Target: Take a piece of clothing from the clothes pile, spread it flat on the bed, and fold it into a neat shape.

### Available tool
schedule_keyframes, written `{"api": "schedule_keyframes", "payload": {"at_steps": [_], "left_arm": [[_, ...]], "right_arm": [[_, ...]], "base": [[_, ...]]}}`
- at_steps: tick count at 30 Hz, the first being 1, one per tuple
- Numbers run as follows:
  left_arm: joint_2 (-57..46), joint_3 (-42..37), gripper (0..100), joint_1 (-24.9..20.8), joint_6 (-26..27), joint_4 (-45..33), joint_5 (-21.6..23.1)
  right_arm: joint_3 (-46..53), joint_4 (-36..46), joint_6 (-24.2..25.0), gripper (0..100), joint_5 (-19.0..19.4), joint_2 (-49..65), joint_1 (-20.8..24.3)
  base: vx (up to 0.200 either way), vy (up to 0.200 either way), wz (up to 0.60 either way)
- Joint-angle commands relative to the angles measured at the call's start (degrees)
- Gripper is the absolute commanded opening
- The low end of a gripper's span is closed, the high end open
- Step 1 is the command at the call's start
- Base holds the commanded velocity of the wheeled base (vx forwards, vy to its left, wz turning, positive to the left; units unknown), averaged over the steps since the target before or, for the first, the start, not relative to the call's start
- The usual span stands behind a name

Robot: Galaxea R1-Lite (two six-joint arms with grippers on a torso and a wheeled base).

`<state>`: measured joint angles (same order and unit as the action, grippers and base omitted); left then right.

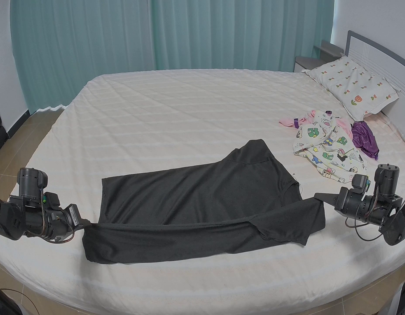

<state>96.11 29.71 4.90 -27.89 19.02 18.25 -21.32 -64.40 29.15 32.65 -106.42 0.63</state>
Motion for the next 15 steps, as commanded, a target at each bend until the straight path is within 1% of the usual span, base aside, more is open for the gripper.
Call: {"api": "schedule_keyframes", "payload": {"at_steps": [1,4,9,15], "left_arm": [[-4.97,-3.43,0,0.02,-0.32,0.23,-0.06],[-9.1,-5.36,0,0.02,-0.94,-0.03,0.03],[-13.58,-8.09,0,-0.07,-1.46,-0.12,0.12],[-16.75,-10.64,0,0.02,-1.73,-0.38,-0.06]], "right_arm": [[3.92,-0.46,0.3,0,1.28,5.44,-0.72],[6.47,-0.46,0.38,0,1.98,8.78,-1.86],[9.98,-0.46,0.3,0,3.65,11.94,-2.13],[13.67,-0.46,0.12,0,3.83,14.14,-3.45]], "base": [[0.0,0.0,0.0],[0.0,0.0,0.0],[0.0,0.0,0.0],[0.0,0.0,0.0]]}}
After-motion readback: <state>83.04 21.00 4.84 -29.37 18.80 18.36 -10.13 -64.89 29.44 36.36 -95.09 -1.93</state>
